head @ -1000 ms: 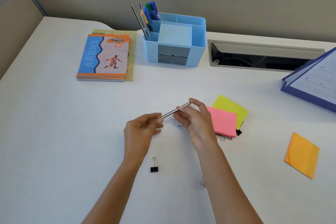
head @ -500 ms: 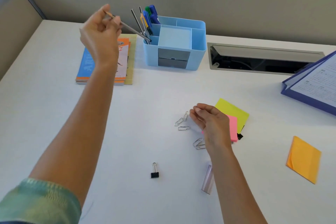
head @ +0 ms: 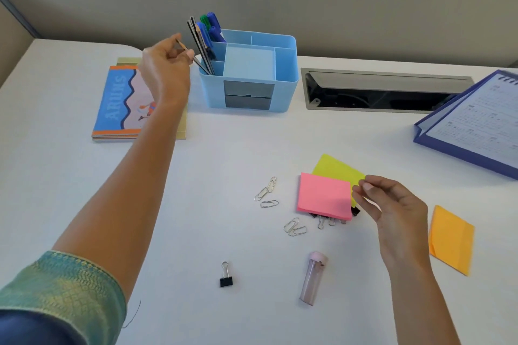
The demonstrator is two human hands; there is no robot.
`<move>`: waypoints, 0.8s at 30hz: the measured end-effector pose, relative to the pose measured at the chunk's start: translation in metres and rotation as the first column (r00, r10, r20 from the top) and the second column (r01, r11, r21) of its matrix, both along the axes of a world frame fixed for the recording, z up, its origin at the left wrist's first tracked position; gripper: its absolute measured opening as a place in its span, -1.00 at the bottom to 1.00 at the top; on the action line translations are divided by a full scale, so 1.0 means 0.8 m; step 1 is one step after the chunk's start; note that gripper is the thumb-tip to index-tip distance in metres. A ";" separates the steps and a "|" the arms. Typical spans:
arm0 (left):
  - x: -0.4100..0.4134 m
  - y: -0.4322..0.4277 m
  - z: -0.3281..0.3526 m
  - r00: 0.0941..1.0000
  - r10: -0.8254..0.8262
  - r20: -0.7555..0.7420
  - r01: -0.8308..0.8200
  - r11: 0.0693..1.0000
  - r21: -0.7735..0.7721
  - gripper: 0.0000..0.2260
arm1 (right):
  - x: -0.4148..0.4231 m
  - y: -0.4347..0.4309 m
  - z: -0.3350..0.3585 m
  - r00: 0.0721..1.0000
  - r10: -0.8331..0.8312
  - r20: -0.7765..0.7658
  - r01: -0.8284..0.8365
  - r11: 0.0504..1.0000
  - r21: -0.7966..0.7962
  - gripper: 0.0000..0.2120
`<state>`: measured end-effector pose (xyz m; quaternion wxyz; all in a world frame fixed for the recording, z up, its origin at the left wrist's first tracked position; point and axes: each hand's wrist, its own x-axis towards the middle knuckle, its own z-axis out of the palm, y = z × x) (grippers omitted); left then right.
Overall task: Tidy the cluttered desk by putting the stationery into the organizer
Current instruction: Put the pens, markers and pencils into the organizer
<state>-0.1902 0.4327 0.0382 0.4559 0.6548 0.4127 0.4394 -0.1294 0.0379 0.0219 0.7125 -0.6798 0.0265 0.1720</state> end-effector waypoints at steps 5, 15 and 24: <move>0.008 0.002 -0.003 0.994 0.010 -0.111 -0.004 0.999 0.053 -0.70 | -0.010 -0.022 -0.010 1.000 0.018 0.023 -0.016 0.997 -0.079 -0.86; 0.008 -0.019 -0.009 0.969 0.060 -0.241 -0.050 0.998 0.048 -0.71 | -0.072 -0.014 0.001 0.877 0.480 -0.024 -0.303 0.514 -0.803 -0.75; -0.058 -0.086 -0.045 0.985 0.021 -0.171 -0.033 0.997 -0.072 -0.72 | -0.109 0.009 -0.005 0.750 0.618 -0.234 -0.442 0.206 -0.873 -0.73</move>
